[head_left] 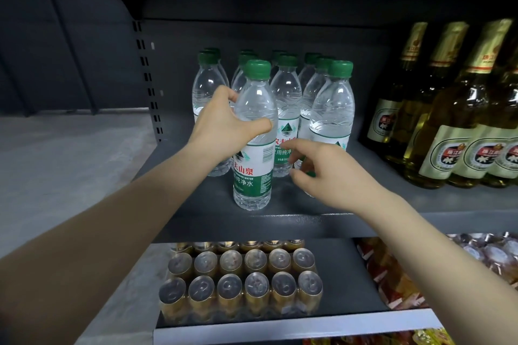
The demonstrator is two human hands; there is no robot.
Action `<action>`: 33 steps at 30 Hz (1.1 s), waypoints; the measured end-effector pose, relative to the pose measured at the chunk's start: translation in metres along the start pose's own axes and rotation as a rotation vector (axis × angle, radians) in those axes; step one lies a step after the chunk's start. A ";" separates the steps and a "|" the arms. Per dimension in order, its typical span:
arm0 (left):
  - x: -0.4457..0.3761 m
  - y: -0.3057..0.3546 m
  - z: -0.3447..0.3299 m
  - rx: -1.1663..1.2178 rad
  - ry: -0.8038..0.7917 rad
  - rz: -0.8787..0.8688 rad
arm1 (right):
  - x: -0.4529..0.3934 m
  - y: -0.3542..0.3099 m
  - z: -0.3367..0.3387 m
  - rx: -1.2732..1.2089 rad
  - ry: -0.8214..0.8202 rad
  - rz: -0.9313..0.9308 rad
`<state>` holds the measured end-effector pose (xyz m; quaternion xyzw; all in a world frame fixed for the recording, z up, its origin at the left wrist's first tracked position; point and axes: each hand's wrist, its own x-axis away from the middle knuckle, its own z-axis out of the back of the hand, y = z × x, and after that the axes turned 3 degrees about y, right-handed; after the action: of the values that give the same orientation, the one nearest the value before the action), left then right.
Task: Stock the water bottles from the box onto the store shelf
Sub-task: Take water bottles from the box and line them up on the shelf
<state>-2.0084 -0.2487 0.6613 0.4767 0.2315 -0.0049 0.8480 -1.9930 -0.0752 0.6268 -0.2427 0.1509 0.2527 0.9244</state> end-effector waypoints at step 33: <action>0.001 -0.065 0.025 0.031 -0.534 -0.039 | 0.018 -0.017 -0.021 -0.054 -0.110 0.077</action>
<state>-2.0128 -0.3039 0.6194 0.4671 0.0086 -0.1503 0.8713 -1.9724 -0.0922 0.6087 -0.2476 0.1023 0.3051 0.9139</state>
